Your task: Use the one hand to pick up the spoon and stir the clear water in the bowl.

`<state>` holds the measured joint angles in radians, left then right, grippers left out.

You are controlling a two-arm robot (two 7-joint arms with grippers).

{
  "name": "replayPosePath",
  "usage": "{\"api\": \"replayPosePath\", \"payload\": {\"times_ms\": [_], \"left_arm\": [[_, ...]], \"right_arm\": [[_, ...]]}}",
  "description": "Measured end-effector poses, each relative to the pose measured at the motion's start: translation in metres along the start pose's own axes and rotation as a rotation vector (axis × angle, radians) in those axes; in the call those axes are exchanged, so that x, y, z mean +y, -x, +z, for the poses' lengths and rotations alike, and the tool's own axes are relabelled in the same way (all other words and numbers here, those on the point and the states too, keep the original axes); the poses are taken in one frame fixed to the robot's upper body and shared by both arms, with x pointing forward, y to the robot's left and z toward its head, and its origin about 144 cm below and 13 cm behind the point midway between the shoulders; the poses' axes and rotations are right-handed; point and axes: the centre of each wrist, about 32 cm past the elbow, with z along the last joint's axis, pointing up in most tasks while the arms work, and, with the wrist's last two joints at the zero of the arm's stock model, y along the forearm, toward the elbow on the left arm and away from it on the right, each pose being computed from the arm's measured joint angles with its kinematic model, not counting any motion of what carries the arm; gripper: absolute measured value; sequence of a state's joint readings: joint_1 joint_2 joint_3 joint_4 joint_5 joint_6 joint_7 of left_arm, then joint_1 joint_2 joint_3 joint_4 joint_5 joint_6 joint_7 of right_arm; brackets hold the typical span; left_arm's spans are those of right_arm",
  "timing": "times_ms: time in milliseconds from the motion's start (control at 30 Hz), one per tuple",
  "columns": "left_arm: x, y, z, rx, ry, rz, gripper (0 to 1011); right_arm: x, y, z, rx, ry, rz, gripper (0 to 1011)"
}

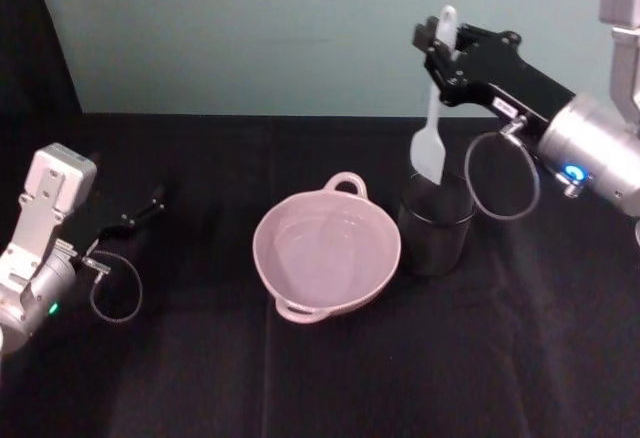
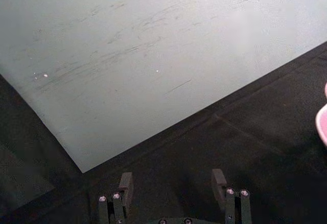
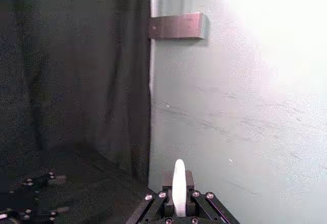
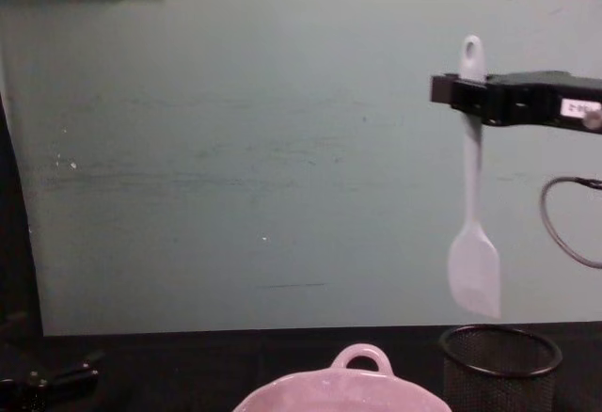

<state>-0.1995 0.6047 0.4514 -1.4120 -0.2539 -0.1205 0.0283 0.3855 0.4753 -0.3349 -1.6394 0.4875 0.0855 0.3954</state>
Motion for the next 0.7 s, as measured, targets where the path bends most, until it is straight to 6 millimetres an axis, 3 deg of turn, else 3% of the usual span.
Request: {"api": "replayPosePath", "payload": {"times_ms": [267, 700], "left_arm": [[0.0, 0.0, 0.0, 0.0, 0.0, 0.0, 1011], [0.0, 0.0, 0.0, 0.0, 0.0, 0.0, 1011]], "right_arm": [[-0.012, -0.006, -0.023, 0.064, 0.028, -0.057, 120], [-0.014, -0.003, -0.07, 0.233, 0.028, -0.102, 119]]}}
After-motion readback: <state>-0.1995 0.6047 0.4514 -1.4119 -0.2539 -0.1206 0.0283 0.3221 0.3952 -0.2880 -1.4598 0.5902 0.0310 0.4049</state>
